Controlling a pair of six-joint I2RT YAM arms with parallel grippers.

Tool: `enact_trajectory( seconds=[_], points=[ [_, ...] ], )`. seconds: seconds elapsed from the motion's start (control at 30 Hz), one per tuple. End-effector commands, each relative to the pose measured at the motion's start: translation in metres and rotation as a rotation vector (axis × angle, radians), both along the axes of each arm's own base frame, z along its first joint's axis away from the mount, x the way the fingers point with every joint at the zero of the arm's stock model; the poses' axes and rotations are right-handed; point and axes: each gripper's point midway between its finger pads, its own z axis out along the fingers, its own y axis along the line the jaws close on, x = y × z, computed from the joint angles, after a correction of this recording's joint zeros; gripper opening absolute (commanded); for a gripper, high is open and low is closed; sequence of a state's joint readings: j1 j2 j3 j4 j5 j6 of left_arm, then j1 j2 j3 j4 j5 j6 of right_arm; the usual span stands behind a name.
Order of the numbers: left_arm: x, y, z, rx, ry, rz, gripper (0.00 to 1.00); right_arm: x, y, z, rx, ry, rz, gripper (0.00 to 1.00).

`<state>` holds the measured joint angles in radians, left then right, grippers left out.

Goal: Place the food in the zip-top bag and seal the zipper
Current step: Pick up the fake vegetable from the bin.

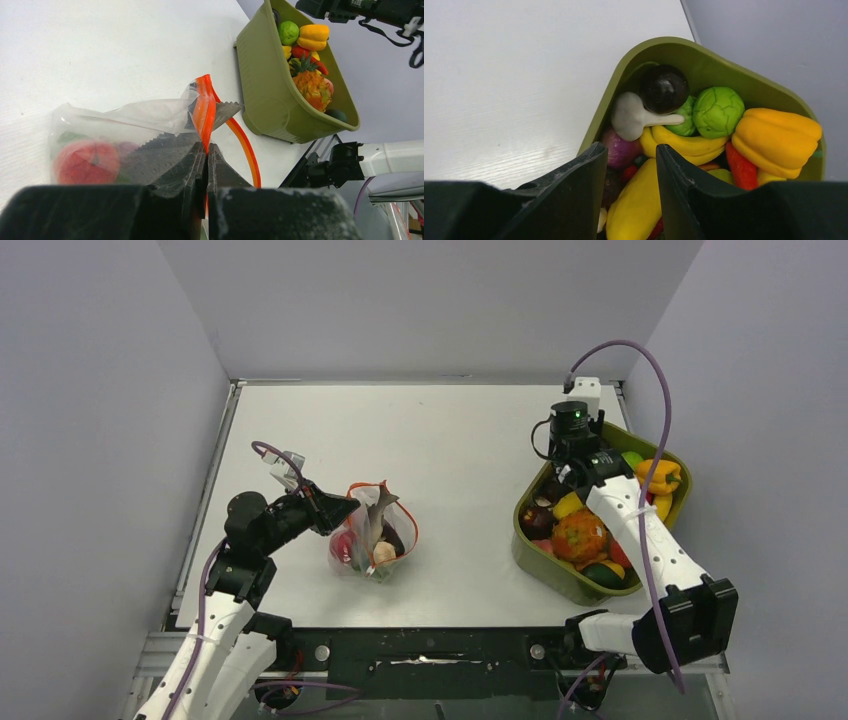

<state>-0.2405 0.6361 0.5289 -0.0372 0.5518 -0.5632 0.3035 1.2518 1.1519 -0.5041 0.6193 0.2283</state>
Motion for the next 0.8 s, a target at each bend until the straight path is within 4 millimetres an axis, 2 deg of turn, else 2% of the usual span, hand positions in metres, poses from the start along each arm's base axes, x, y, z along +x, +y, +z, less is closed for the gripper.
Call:
enact_trajectory(
  seconds=[0.0,0.1,0.37,0.57,0.77],
  points=[
    [-0.002,-0.003,0.013,-0.008,-0.056,-0.03,0.0,0.022,-0.018,0.003,-0.084,0.007,0.014,0.41],
    [-0.002,-0.004,0.013,-0.008,-0.056,-0.033,0.0,0.028,-0.03,-0.011,-0.126,0.027,0.021,0.41],
    [-0.004,-0.006,0.012,-0.015,-0.049,-0.05,0.0,0.049,-0.061,-0.031,-0.085,0.03,0.097,0.41],
    [-0.004,-0.006,0.011,-0.017,-0.048,-0.046,0.0,0.051,-0.063,-0.055,-0.037,0.085,0.214,0.38],
    [-0.003,-0.006,0.011,-0.017,-0.044,-0.046,0.0,0.045,-0.064,-0.072,-0.06,0.17,0.258,0.39]
  ],
)
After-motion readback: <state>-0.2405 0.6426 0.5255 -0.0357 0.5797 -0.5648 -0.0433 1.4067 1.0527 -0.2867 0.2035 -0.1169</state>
